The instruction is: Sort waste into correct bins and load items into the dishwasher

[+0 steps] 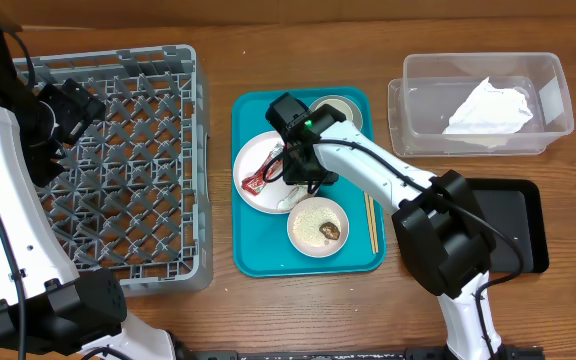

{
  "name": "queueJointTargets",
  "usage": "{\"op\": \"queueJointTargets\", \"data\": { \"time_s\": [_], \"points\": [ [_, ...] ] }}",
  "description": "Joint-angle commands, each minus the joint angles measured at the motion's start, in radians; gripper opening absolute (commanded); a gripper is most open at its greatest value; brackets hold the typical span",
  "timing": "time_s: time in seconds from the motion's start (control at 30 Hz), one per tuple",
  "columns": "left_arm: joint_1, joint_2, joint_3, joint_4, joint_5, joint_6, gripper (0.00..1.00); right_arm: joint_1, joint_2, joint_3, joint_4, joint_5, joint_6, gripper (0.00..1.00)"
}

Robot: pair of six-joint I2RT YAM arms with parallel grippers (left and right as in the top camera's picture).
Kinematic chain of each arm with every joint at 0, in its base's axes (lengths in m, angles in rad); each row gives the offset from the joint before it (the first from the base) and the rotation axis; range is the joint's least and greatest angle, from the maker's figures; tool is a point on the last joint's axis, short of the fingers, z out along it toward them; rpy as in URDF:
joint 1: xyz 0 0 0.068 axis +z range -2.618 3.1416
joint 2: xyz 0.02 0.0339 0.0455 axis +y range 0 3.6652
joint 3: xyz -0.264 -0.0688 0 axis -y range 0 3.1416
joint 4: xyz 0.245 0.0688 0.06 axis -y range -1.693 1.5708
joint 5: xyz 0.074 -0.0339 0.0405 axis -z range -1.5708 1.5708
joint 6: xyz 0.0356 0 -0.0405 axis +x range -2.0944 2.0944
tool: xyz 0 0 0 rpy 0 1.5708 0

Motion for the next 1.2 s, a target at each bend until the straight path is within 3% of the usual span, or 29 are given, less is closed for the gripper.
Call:
{"op": "queueJointTargets", "data": {
  "time_s": [0.0,0.13,0.4,0.7,1.0,1.1,1.17],
  "points": [
    [-0.004,-0.015,0.013,0.0,0.003,-0.013,1.0,-0.005,0.013,-0.015,0.016,-0.026,0.012,0.47],
    [-0.004,-0.015,0.013,-0.001,0.003,-0.013,1.0,-0.005,0.038,-0.016,0.023,-0.041,0.012,0.45],
    [-0.004,-0.015,0.013,0.0,0.003,-0.013,1.0,-0.009,0.039,0.035,-0.016,-0.044,0.012,0.04],
    [-0.004,-0.015,0.013,0.0,0.003,-0.013,1.0,-0.068,-0.001,0.38,-0.319,-0.066,0.003,0.04],
    [-0.004,-0.015,0.013,0.0,0.003,-0.013,1.0,-0.101,-0.005,0.618,-0.461,-0.026,0.0,0.04],
    [-0.004,-0.015,0.013,0.0,0.003,-0.013,1.0,-0.173,-0.005,0.754,-0.511,0.043,0.005,0.04],
    [-0.004,-0.015,0.013,0.0,0.003,-0.013,1.0,-0.303,-0.005,0.88,-0.528,0.09,0.005,0.04]
  ]
}}
